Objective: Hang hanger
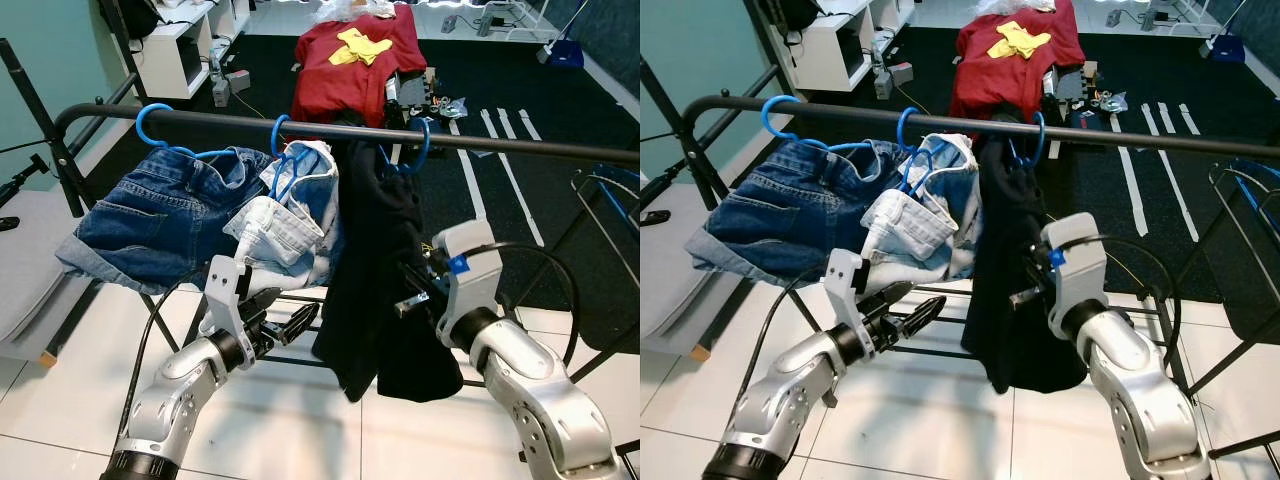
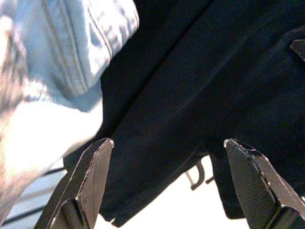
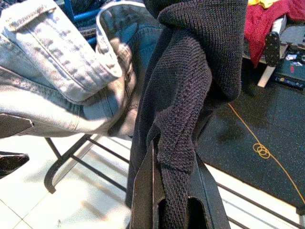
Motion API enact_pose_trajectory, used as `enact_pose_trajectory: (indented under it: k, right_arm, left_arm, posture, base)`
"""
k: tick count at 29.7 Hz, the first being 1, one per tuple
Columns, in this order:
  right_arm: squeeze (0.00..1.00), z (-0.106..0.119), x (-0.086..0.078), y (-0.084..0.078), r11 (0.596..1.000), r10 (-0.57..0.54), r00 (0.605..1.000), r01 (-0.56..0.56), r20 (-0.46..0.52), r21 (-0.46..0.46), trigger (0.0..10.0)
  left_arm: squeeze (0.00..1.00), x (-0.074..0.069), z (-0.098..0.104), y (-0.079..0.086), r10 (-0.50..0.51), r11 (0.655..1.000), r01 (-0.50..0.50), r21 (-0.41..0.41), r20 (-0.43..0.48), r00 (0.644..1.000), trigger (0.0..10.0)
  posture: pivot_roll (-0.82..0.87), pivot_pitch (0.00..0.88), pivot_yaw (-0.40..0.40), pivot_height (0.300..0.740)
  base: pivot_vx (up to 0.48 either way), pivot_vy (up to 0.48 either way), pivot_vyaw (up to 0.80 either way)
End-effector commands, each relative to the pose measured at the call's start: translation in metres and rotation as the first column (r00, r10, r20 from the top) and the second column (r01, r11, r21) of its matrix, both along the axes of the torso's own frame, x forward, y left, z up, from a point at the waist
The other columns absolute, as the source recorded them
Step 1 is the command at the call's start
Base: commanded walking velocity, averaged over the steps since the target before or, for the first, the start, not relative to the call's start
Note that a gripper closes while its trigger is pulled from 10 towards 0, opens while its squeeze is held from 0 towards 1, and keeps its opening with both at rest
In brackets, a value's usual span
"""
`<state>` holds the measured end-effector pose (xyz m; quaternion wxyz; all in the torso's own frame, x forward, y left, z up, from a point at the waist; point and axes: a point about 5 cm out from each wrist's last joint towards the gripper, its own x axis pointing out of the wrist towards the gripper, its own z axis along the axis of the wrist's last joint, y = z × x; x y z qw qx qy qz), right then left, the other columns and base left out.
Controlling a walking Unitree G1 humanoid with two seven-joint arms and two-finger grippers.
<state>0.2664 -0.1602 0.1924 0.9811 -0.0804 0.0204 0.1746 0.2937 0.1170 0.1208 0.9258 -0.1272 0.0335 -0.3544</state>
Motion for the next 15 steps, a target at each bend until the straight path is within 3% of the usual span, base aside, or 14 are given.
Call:
enact_pose_trajectory:
  k: [1, 15]
  right_arm:
    - [0.0, 0.009, -0.006, 0.001, 1.0, 0.012, 0.998, -0.013, 0.065, 0.012, 0.0]
    - [0.0, -0.016, -0.012, -0.009, 0.994, -0.014, 1.0, 0.013, -0.01, -0.108, 0.0]
  left_arm:
    - [0.0, -0.003, -0.004, 0.002, -0.012, 1.0, 0.012, 0.018, -0.015, 1.0, 10.0]
    - [0.0, -0.002, -0.003, 0.003, -0.011, 1.0, 0.011, 0.016, -0.013, 1.0, 10.0]
  posture:
    - [-0.08, 0.141, 0.022, 0.74]
    - [-0.08, 0.141, 0.019, 0.74]
  base:
    - [-0.48, 0.0, 0.0]
    - [-0.48, 0.0, 0.0]
